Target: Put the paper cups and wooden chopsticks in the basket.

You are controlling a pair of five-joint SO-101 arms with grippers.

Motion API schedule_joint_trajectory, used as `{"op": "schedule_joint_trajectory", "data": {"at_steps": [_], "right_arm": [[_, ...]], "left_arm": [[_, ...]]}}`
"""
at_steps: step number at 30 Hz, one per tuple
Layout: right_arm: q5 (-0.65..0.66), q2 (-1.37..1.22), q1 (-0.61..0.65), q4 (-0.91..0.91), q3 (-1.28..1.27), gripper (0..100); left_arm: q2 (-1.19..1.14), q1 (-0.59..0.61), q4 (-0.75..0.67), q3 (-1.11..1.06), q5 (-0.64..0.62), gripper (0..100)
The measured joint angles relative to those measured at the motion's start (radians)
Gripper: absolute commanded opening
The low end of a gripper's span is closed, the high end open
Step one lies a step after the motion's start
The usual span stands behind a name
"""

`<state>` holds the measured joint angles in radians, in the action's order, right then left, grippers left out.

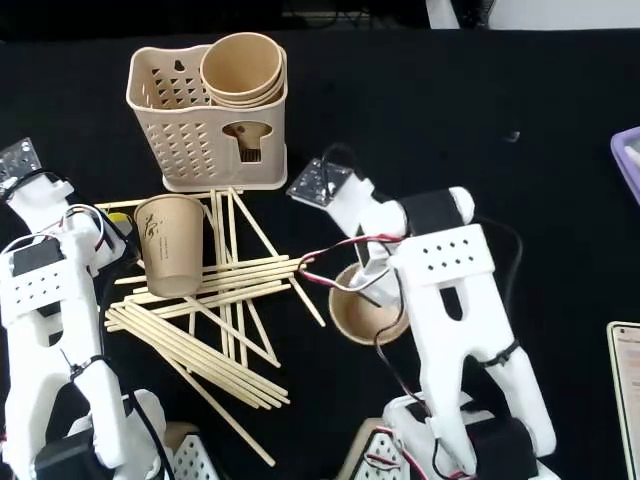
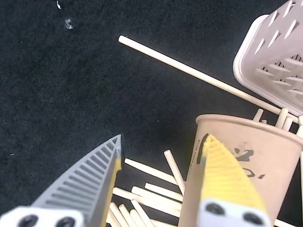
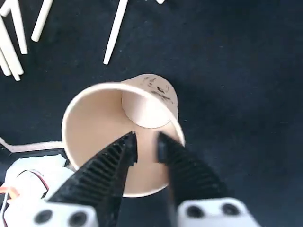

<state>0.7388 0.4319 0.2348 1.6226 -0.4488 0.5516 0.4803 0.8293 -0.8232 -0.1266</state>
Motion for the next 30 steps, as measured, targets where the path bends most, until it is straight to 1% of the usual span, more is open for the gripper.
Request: {"op": "schedule_joint_trajectory", "data": {"at_steps": [5, 11, 13, 16, 22, 28, 29, 30], "right_arm": [[-0.009, 0.0, 0.008, 0.002, -0.025, 18.8], [-0.014, 0.037, 0.008, 0.091, 0.055, 18.8], [-0.043, 0.089, 0.014, 0.11, 0.091, 18.8], [-0.106, 0.157, 0.068, 0.11, 0.084, 18.8], [-0.132, 0.192, 0.272, 0.091, -0.123, 18.8], [-0.133, 0.193, 0.288, -0.046, -0.296, 17.5], [-0.133, 0.193, 0.287, -0.055, -0.299, 14.1], [-0.133, 0.193, 0.279, -0.06, -0.299, 8.1]], "left_arm": [[0.0, 0.0, 0.0, 0.0, 0.0, 27], [0.0, 0.0, 0.0, 0.0, 0.0, 27], [0.0, 0.0, 0.0, 0.0, 0.0, 27], [0.0, 0.0, 0.0, 0.0, 0.0, 27], [0.0, 0.0, 0.0, 0.0, 0.0, 27], [0.0, 0.0, 0.0, 0.0, 0.0, 27], [0.0, 0.0, 0.0, 0.0, 0.0, 27], [0.0, 0.0, 0.0, 0.0, 0.0, 27]]}}
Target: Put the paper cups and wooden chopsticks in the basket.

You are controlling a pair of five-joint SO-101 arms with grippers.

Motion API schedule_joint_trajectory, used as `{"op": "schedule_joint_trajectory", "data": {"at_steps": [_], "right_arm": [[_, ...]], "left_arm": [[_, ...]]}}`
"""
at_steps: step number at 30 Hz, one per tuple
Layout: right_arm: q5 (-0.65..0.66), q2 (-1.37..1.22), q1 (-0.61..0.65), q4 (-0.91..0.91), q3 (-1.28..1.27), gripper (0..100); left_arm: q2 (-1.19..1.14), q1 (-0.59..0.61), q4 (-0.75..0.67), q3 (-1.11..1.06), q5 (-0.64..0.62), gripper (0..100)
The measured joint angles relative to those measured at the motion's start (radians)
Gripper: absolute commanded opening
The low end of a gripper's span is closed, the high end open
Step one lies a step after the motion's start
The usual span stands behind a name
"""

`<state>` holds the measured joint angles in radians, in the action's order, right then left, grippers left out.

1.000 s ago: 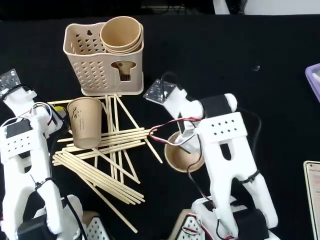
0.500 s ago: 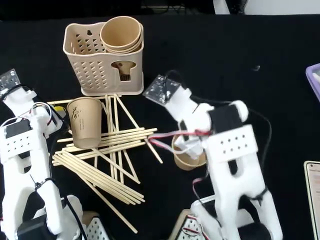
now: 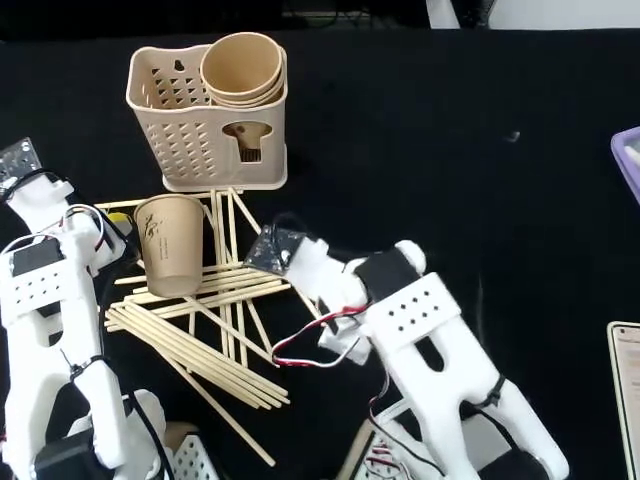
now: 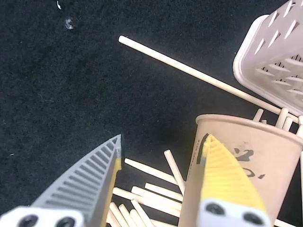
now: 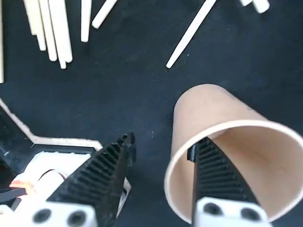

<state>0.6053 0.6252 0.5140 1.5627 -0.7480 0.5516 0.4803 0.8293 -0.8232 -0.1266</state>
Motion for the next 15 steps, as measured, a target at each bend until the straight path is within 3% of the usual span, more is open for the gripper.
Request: {"op": "schedule_joint_trajectory", "data": {"at_steps": [1, 7, 15], "right_arm": [[0.0, 0.0, -0.014, -0.002, 0.0, 0.7], [0.002, 0.0, -0.132, 0.066, 0.101, 0.9], [0.002, 0.0, -0.201, 0.158, 0.655, 1.0]], "left_arm": [[0.0, 0.0, 0.0, 0.0, 0.0, 27], [0.0, 0.0, 0.0, 0.0, 0.0, 27], [0.0, 0.0, 0.0, 0.0, 0.0, 27]]}}
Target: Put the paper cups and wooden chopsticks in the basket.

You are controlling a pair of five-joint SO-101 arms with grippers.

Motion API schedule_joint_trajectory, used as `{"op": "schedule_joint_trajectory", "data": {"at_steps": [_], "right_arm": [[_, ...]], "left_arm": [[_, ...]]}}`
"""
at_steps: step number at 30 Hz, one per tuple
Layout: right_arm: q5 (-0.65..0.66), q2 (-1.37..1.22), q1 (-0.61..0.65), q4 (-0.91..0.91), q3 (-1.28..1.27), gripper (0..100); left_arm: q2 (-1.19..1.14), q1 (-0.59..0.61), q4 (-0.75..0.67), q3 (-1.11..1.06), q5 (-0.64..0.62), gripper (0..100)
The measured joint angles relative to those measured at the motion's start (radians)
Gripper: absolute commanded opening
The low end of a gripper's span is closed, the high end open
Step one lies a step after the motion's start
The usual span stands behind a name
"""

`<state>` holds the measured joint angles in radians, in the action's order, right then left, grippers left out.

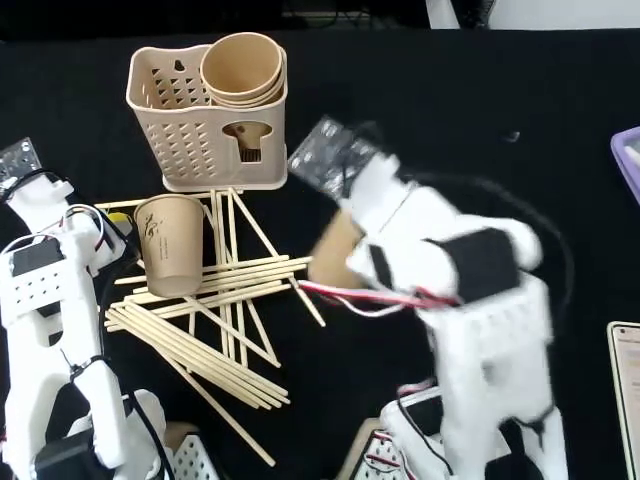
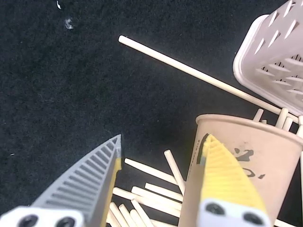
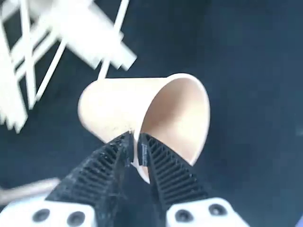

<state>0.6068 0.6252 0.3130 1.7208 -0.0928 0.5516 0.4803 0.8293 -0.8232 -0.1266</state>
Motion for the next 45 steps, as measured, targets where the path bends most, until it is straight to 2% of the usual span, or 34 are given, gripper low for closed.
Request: {"op": "schedule_joint_trajectory", "data": {"at_steps": [5, 11, 20, 24, 27, 36, 43, 45], "right_arm": [[0.0, -0.011, 0.0, -0.146, 0.29, 1.0], [0.0, -0.224, 0.038, -0.345, 0.462, 1.0], [0.0, -0.609, 0.173, -0.381, 0.918, 1.0], [0.003, -0.781, 0.169, -0.381, 1.114, 1.0], [0.072, -0.896, 0.169, -0.381, 1.231, 1.0], [0.264, -1.054, 0.166, -0.264, 1.326, 1.1], [0.288, -1.057, 0.147, -0.262, 1.326, 1.7], [0.288, -1.057, 0.147, -0.261, 1.326, 4.7]], "left_arm": [[0.0, 0.0, 0.0, 0.0, 0.0, 27], [0.0, 0.0, 0.0, 0.0, 0.0, 27], [0.0, 0.0, 0.0, 0.0, 0.0, 27], [0.0, 0.0, 0.0, 0.0, 0.0, 27], [0.0, 0.0, 0.0, 0.0, 0.0, 27], [0.0, 0.0, 0.0, 0.0, 0.0, 27], [0.0, 0.0, 0.0, 0.0, 0.0, 27], [0.0, 0.0, 0.0, 0.0, 0.0, 27]]}}
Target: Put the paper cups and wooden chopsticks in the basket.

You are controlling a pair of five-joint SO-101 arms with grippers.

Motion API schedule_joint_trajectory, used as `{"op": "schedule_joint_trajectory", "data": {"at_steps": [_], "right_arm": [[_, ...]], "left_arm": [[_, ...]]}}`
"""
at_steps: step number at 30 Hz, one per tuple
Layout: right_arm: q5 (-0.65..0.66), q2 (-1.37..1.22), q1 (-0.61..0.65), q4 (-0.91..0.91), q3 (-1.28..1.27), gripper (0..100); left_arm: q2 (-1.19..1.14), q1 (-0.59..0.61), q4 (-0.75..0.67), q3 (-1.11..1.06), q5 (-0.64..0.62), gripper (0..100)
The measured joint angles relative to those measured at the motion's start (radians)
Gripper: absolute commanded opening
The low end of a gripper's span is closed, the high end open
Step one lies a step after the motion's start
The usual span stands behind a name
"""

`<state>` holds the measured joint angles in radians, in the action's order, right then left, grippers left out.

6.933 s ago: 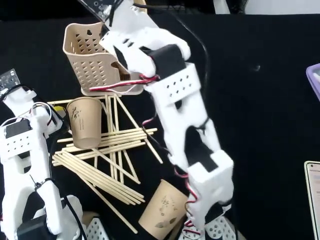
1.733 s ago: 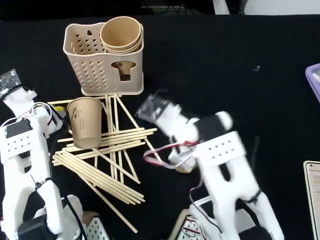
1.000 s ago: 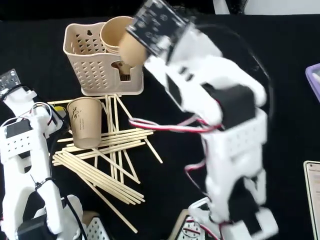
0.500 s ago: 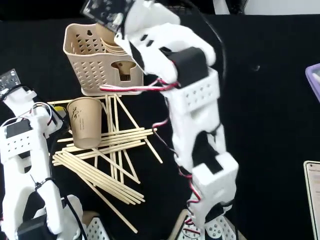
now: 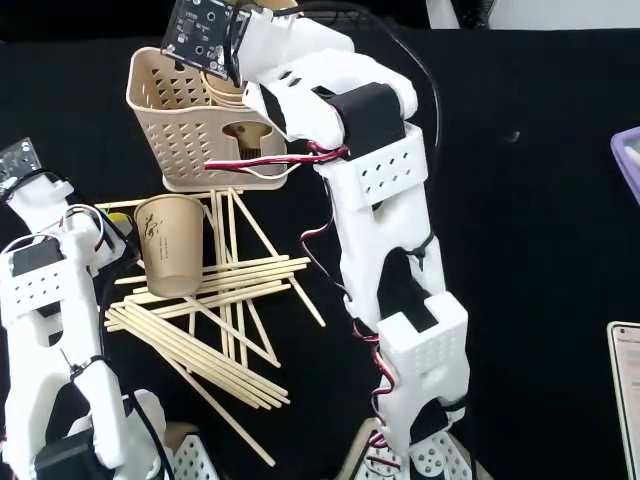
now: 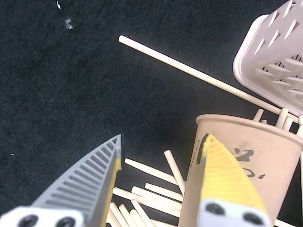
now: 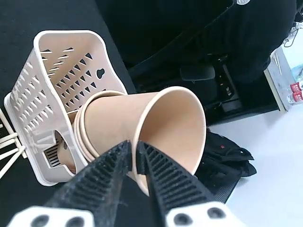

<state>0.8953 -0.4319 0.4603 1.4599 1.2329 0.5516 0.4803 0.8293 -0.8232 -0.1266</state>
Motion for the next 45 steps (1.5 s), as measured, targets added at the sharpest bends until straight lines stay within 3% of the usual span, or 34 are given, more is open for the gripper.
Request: {"op": "schedule_joint_trajectory", "data": {"at_steps": [4, 11, 16, 22, 29, 35, 40, 45], "right_arm": [[0.0, 0.0, 0.0, 0.0, 0.0, 15.0], [-0.18, 0.0, 0.009, -0.017, 0.0, 15.5], [-0.238, -0.002, 0.011, -0.02, 0.028, 15.5], [-0.255, 0.0, 0.084, 0.253, 0.187, 15.5], [-0.258, 0.038, 0.094, 0.276, 0.215, 15.5], [-0.258, 0.347, 0.058, 0.276, -0.06, 15.5], [-0.259, 0.707, -0.083, 0.276, -0.503, 15.5], [-0.259, 1.053, -0.209, 0.261, -1.007, 15.5]], "left_arm": [[0.0, 0.0, 0.0, 0.0, 0.0, 27], [0.0, 0.0, 0.0, 0.0, 0.0, 27], [0.0, 0.0, 0.0, 0.0, 0.0, 27], [0.0, 0.0, 0.0, 0.0, 0.0, 27], [0.0, 0.0, 0.0, 0.0, 0.0, 27], [0.0, 0.0, 0.0, 0.0, 0.0, 27], [0.0, -0.003, -0.025, 0.029, -0.008, 27], [-0.005, -0.055, -0.155, 0.021, -0.118, 27]]}}
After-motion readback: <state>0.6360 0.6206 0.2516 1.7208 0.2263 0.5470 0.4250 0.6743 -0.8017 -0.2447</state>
